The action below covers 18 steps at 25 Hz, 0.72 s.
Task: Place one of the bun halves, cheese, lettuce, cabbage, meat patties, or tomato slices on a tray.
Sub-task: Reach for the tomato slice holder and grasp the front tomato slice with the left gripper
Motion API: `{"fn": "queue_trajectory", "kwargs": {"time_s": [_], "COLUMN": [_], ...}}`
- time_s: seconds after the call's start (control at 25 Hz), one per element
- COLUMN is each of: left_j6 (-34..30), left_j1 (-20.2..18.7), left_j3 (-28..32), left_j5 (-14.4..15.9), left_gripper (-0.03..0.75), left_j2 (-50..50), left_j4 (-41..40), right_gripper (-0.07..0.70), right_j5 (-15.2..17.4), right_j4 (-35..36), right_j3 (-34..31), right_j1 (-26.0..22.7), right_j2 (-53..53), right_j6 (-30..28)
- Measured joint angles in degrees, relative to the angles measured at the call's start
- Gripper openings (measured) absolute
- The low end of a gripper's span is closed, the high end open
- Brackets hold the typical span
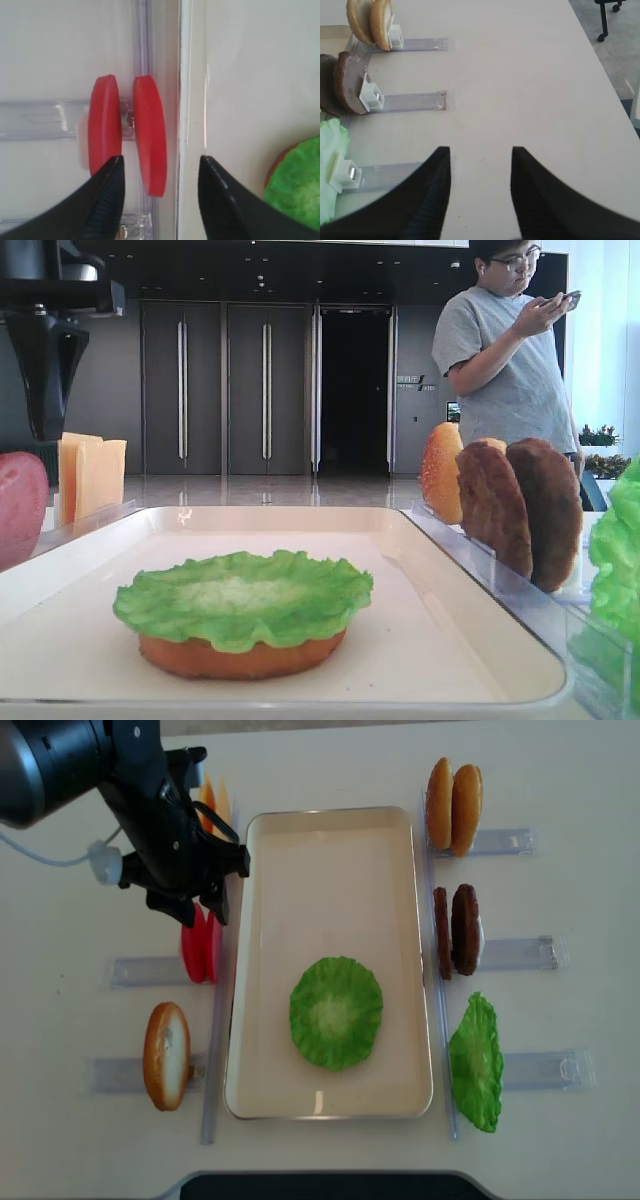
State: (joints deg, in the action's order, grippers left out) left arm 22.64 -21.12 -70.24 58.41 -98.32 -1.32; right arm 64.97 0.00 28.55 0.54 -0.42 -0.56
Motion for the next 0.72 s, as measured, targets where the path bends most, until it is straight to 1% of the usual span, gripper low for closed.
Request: {"fn": "queue_trajectory", "kwargs": {"time_s": [0.16,0.48,0.72], "left_j6": [0.0,0.0,0.0], "left_j1": [0.0,0.0,0.0], "left_j3": [0.0,0.0,0.0], "left_j5": [-1.1,-1.3,-2.0], "left_gripper": [0.368,0.368,0.368], "left_j2": [-0.2,-0.2,-0.7], "left_j4": [-0.2,-0.6,-0.6], "right_gripper": [0.307,0.307,0.307], "right_j5": [0.0,0.0,0.0], "right_j4": [0.0,0.0,0.0], "right_j3": [0.0,0.0,0.0], "right_j1": [0.0,0.0,0.0], "right_j2": [0.0,0.0,0.0], "right_j6": [0.0,0.0,0.0]}}
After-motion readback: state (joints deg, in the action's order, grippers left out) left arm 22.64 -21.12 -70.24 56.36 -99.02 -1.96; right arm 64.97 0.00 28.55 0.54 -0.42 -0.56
